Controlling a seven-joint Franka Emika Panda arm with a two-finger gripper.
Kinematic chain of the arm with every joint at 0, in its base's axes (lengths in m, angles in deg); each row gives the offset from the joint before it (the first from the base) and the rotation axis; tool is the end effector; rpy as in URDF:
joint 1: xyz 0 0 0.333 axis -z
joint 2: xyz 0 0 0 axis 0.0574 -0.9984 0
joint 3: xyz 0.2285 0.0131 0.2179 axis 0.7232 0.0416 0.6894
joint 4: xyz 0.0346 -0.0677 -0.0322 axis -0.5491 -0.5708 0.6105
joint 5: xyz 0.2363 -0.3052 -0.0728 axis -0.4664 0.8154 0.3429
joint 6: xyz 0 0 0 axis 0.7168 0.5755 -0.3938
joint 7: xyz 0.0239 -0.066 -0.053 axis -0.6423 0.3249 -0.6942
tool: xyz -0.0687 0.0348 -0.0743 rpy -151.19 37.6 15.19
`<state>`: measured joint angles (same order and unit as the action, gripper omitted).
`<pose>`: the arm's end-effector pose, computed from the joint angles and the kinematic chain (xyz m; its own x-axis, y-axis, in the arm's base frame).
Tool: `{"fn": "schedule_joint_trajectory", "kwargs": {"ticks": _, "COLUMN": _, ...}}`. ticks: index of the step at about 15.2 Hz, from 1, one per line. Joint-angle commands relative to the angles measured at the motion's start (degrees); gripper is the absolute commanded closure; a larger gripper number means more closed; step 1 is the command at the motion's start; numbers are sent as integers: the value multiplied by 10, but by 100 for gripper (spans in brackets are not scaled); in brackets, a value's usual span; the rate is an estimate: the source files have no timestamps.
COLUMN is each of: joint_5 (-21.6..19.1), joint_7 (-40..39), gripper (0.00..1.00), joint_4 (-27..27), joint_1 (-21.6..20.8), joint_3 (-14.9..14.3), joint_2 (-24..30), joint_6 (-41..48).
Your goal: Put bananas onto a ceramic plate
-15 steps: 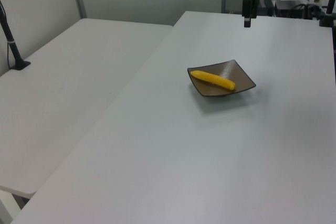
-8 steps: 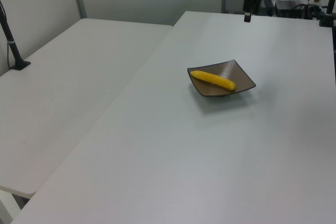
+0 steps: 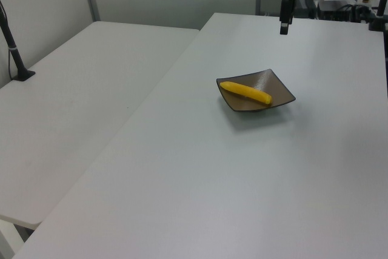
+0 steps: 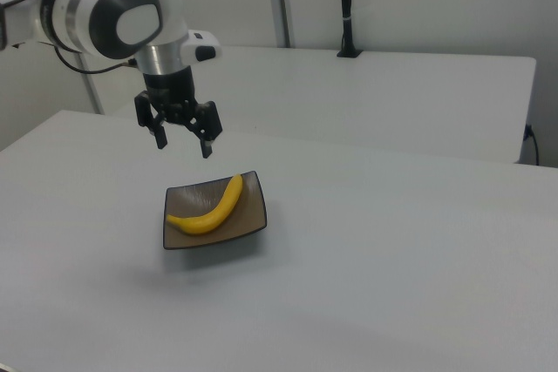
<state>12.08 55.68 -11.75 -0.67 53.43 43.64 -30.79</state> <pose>0.5803 0.0059 0.5493 0.9880 0.1516 0.0277 0.1530 -0.9867 -0.0557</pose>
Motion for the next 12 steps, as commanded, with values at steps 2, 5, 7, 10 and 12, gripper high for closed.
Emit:
{"fn": "schedule_joint_trajectory", "kwargs": {"ticks": 2, "joint_5": -1, "joint_7": 30, "gripper": 0, "joint_4": -22, "joint_1": -2, "joint_3": 12, "joint_2": 40, "joint_6": 11}}
{"fn": "schedule_joint_trajectory", "kwargs": {"ticks": 5, "joint_5": 1, "joint_7": 30, "gripper": 0, "joint_4": -25, "joint_1": -6, "joint_3": 29, "joint_2": 37, "joint_6": 6}}
{"fn": "schedule_joint_trajectory", "kwargs": {"ticks": 7, "joint_5": 3, "joint_7": 30, "gripper": 0, "joint_4": -25, "joint_1": -6, "joint_3": 29, "joint_2": 37, "joint_6": 6}}
{"fn": "schedule_joint_trajectory", "kwargs": {"ticks": 10, "joint_5": 23, "joint_7": 29, "gripper": 0, "joint_4": -24, "joint_1": -7, "joint_3": 29, "joint_2": 37, "joint_6": 12}}
{"fn": "schedule_joint_trajectory", "kwargs": {"ticks": 12, "joint_5": 36, "joint_7": 30, "gripper": 0, "joint_4": -23, "joint_1": -8, "joint_3": 29, "joint_2": 37, "joint_6": 13}}
